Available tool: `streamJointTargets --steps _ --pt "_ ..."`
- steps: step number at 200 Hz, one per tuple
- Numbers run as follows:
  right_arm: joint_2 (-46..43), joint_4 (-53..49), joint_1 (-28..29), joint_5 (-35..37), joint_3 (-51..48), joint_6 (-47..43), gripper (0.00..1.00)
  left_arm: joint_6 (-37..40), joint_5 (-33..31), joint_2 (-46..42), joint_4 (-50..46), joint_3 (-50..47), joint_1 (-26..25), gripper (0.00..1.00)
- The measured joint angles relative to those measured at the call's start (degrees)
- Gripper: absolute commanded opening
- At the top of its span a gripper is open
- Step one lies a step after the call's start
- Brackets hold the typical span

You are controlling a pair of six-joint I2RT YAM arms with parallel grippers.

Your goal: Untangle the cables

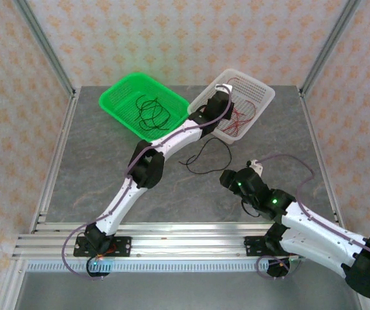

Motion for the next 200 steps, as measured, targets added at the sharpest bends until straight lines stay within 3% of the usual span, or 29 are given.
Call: streamJointTargets --steps 13,32,90,154,200 --pt "0.0 0.0 0.0 0.0 0.0 0.1 0.74 0.7 1.9 1.0 -2.7 0.4 0.6 0.0" --pt "0.0 0.0 0.0 0.0 0.0 0.3 0.74 1.8 3.3 1.7 -5.6 0.4 1.4 0.09" --pt "0.3 0.0 0.0 0.0 0.0 0.5 0.74 5.0 4.2 1.9 -10.1 2.6 2.1 0.68" --pt "0.6 0.0 0.0 0.0 0.0 1.1 0.74 5.4 5.0 -0.5 -11.8 3.3 2.0 0.78" --pt "3.9 0.0 0.0 0.0 0.0 2.2 0.73 6.1 5.0 -12.5 -11.5 -1.8 0.8 0.94"
